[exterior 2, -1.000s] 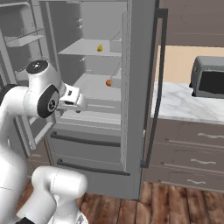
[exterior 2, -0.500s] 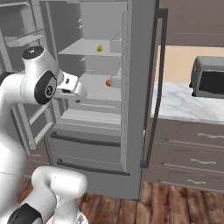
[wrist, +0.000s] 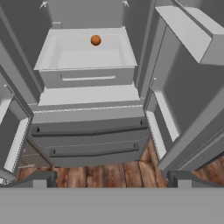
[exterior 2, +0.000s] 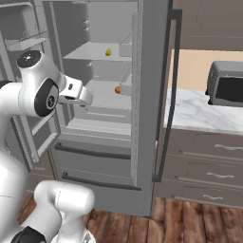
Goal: Take the lemon wedge from the fridge and place it on the plate with fish on the dining counter.
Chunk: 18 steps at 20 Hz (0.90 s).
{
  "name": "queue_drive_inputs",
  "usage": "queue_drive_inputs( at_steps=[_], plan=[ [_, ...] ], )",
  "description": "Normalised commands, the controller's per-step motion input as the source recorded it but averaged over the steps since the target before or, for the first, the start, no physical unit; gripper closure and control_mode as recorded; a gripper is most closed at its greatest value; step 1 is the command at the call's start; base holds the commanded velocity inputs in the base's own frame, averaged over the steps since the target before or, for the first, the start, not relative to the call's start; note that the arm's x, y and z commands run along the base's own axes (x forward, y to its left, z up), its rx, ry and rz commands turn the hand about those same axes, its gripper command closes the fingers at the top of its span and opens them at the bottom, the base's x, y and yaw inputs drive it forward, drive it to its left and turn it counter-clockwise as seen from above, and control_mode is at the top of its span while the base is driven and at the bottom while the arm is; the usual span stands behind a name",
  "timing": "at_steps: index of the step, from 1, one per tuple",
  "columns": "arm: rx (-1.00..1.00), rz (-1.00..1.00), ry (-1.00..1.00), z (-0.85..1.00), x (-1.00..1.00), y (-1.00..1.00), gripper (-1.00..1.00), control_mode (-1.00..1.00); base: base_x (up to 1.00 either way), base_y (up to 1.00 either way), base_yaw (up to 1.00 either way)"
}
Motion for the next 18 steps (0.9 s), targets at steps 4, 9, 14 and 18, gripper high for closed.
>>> queue_drive_inputs(
  at_steps=[4, 9, 14, 18],
  plan=[
    [0.0, 0.0, 0.0, 0.0, 0.0, 0.0, -1.0, -1.0, 0.0, 0.0, 0.0],
    [0.0, 0.0, 0.0, 0.0, 0.0, 0.0, -1.0, -1.0, 0.0, 0.0, 0.0],
    [0.0, 0.0, 0.01, 0.0, 0.0, 0.0, -1.0, -1.0, 0.0, 0.0, 0.0],
    [0.0, 0.0, 0.0, 0.0, 0.0, 0.0, -1.0, -1.0, 0.0, 0.0, 0.0]
  ],
)
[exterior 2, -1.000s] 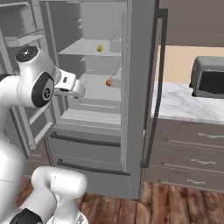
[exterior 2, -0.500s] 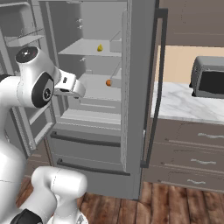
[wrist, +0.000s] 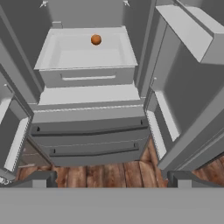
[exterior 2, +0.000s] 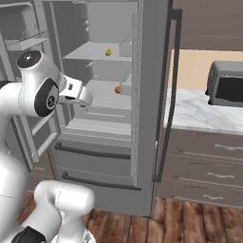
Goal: Take the lemon wedge from the fridge and place it on the plate with fish on the dining counter.
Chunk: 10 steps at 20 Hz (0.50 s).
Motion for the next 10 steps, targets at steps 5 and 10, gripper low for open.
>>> queue_drive_inputs(
  at_steps=[5, 10],
  plan=[
    [0.0, 0.0, 0.0, 0.0, 0.0, 0.0, -1.0, -1.0, 0.0, 0.0, 0.0],
    [-0.01, 0.0, 0.0, 0.0, 0.09, 0.12, -1.0, 1.0, 0.16, 0.16, 0.0]
  ],
)
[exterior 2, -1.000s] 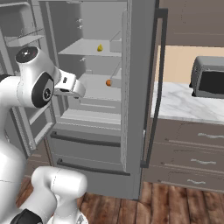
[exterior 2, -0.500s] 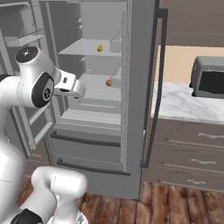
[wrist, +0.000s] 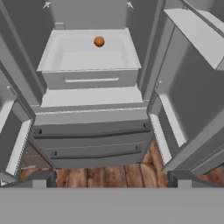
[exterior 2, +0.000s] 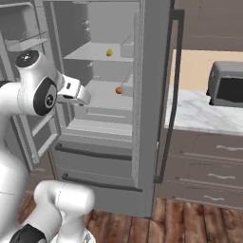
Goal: Take the lemon wedge from the fridge and place it on the plate with fish on the dining counter.
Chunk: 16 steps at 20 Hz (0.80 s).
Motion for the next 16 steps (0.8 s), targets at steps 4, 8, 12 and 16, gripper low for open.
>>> queue_drive_inputs(
  at_steps=[4, 8, 12, 16],
  plan=[
    [0.0, 0.0, 0.0, 0.0, 0.0, 0.0, -1.0, 1.0, 0.4, 0.38, -0.01],
    [0.0, 0.0, 0.0, 0.0, 0.0, 0.0, -1.0, 1.0, 0.52, 0.23, 0.0],
    [0.0, 0.0, 0.0, 0.0, 0.0, 0.0, -1.0, 1.0, 0.5, -0.07, 0.04],
    [0.0, 0.0, 0.0, 0.0, 0.0, 0.0, -1.0, 1.0, 0.58, -0.04, 0.0]
  ],
)
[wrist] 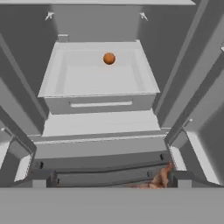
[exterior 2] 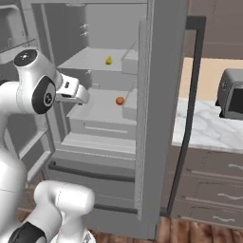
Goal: Take the lemon wedge from the fridge and place it on the plate with fish on the dining counter.
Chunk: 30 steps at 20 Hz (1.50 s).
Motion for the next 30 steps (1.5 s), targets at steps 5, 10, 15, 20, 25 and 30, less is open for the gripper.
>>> queue_drive_inputs(
  at_steps=[5, 10, 15, 20, 25, 30],
  plan=[
    [0.0, 0.0, 0.0, 0.0, 0.0, 0.0, -1.0, 1.0, 0.69, 0.0, 0.0],
    [0.0, 0.0, 0.0, 0.0, 0.0, 0.0, -1.0, 1.0, 0.7, -0.02, 0.0],
    [0.0, 0.0, 0.0, 0.0, 0.0, 0.0, -1.0, 1.0, 0.59, -0.16, 0.03],
    [0.0, 0.0, 0.0, 0.0, 0.0, 0.0, -1.0, 1.0, 0.32, -0.04, 0.01],
    [0.0, 0.0, 0.0, 0.0, 0.0, 0.0, -1.0, 1.0, 0.16, -0.04, 0.0],
    [0.01, 0.03, -0.22, 0.62, -0.01, -0.13, -1.0, -1.0, 0.0, 0.0, 0.0]
  ],
)
